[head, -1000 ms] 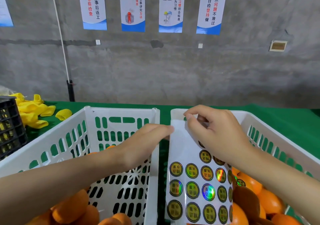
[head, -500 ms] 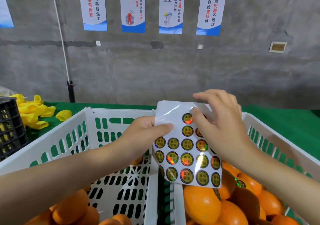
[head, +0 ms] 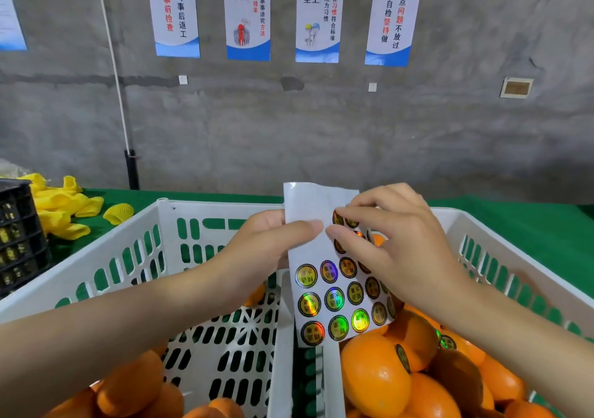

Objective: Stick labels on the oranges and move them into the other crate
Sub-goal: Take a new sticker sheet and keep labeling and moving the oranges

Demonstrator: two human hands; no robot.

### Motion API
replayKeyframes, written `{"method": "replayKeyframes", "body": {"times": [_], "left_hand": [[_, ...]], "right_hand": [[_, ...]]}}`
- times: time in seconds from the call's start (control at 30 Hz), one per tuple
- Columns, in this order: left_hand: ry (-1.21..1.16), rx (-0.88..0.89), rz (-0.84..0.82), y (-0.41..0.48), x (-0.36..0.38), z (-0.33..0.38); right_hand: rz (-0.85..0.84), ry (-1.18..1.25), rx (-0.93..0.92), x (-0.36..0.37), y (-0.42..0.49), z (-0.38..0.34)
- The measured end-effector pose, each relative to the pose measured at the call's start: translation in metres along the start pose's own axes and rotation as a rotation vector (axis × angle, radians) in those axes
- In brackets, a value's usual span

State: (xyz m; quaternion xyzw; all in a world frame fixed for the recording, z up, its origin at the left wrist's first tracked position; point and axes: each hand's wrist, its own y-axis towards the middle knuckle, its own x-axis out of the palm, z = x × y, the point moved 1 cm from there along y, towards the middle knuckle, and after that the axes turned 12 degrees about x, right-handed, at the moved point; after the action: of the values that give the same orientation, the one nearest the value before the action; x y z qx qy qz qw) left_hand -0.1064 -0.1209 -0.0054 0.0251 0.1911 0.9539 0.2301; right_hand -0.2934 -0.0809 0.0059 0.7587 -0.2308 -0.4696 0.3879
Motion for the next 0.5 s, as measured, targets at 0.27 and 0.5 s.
{"method": "replayKeyframes", "body": {"times": [0.27,0.5], "left_hand": [[0.099,0.032,-0.074,-0.0019,0.0002,0.0063],[0.09,0.022,-0.061,-0.0016,0.0002,0.0075]], "right_hand": [[-0.103,0.114,0.005,0.0005,-0.001,-0.0019],[-0.169,0.208,0.121,0.0006,-0.0002,-0.002]]}}
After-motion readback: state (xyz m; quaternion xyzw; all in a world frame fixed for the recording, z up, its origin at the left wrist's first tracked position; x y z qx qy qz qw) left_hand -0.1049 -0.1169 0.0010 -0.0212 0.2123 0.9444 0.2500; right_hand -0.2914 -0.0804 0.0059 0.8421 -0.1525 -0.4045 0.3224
